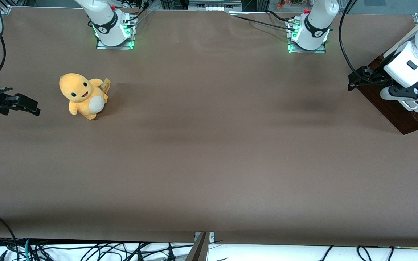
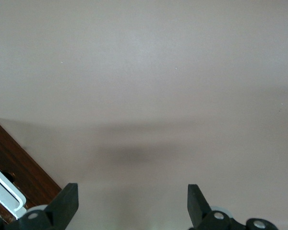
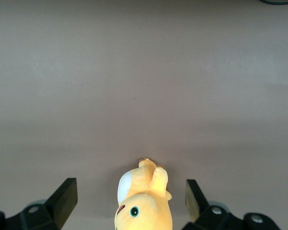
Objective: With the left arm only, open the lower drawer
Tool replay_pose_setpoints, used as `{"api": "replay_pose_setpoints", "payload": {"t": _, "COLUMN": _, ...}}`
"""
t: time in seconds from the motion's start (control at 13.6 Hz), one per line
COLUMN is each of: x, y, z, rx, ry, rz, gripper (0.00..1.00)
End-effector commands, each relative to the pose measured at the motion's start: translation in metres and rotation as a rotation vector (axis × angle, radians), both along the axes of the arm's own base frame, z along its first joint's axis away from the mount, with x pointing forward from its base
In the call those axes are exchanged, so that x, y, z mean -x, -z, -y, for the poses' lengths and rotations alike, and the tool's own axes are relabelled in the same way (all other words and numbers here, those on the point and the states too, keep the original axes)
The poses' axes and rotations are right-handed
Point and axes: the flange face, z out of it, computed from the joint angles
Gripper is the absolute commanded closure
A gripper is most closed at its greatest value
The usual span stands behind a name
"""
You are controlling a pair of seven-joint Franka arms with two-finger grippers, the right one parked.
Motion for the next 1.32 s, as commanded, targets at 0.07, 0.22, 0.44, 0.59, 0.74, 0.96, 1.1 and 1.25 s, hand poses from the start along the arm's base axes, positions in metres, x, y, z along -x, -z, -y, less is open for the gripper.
{"api": "replay_pose_setpoints", "payload": {"t": 0.07, "x": 0.0048, "y": -0.0067, "z": -0.0024, "rx": -0.026, "ry": 0.019, "rz": 0.004, "gripper": 0.00}}
{"api": "replay_pose_setpoints", "payload": {"t": 0.22, "x": 0.0048, "y": -0.0068, "z": -0.0024, "rx": -0.026, "ry": 0.018, "rz": 0.004, "gripper": 0.00}}
{"api": "replay_pose_setpoints", "payload": {"t": 0.44, "x": 0.0044, "y": -0.0059, "z": -0.0033, "rx": -0.026, "ry": 0.013, "rz": 0.003, "gripper": 0.00}}
{"api": "replay_pose_setpoints", "payload": {"t": 0.59, "x": 0.0040, "y": -0.0051, "z": -0.0032, "rx": -0.026, "ry": 0.015, "rz": 0.001, "gripper": 0.00}}
{"api": "replay_pose_setpoints", "payload": {"t": 0.74, "x": 0.0040, "y": -0.0051, "z": -0.0032, "rx": -0.026, "ry": 0.013, "rz": 0.001, "gripper": 0.00}}
{"api": "replay_pose_setpoints", "payload": {"t": 0.96, "x": 0.0040, "y": -0.0051, "z": -0.0032, "rx": -0.027, "ry": 0.008, "rz": 0.001, "gripper": 0.00}}
{"api": "replay_pose_setpoints", "payload": {"t": 1.1, "x": 0.0033, "y": -0.0027, "z": -0.0032, "rx": -0.027, "ry": 0.007, "rz": -0.004, "gripper": 0.00}}
{"api": "replay_pose_setpoints", "payload": {"t": 1.25, "x": 0.0008, "y": 0.0016, "z": -0.0034, "rx": -0.031, "ry": 0.007, "rz": -0.011, "gripper": 0.00}}
